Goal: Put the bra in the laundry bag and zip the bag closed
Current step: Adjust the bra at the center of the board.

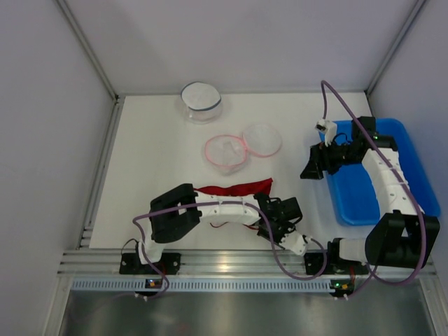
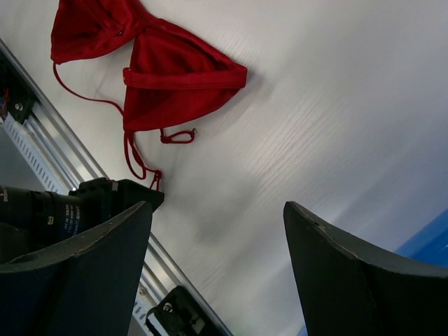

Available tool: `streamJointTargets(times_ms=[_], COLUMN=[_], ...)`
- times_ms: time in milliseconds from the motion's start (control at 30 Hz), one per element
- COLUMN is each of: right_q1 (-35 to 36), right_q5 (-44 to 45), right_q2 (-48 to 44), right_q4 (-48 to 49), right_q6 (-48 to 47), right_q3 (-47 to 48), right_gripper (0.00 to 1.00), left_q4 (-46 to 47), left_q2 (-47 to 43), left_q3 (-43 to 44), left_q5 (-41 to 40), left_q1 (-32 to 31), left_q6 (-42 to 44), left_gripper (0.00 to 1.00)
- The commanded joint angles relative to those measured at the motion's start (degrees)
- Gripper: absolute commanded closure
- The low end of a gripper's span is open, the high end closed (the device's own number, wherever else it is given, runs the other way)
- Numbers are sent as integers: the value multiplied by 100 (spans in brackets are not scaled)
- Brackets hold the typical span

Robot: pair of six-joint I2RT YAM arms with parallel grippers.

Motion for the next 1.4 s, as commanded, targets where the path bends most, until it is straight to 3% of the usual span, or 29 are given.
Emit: streamJointTargets(times_ms=[0, 67, 100, 167, 433, 600, 867, 1067, 1367], right_q1=[-94, -103, -103, -103, -94, -94, -76, -67, -41], right_q5=[-39, -47, -47, -74, -223, -241, -267, -267, -206], right_q2=[-139, -104, -78, -34, 212, 291, 405, 476, 353], right_q4=[-13, -4, -4, 5, 23, -39, -144, -153, -188], right_q6=[-149, -167, -176, -185, -228, -316, -413, -422, -448], right_q3=[57, 83, 92, 119, 259, 321, 365, 330, 101], right_gripper=[23, 23, 24, 24, 25, 25, 25, 25, 25], left_q4=[96, 0, -88, -254, -633, -677, -669, -669, -432], left_q2=[-36, -307, -405, -607, -1749, -1962, -1540, -1127, -617], left_q3=[29, -6, -15, -24, 204, 494, 1276, 1892, 1296], left_q5=[-131, 71, 141, 247, 519, 642, 941, 1179, 1495], left_q1=[7, -2, 7, 7, 130, 657, 2088, 2441, 2503], left_q6=[270, 244, 226, 104, -511, -714, -574, -556, -810], left_gripper=[67, 78, 90, 99, 100, 100, 100, 100, 100])
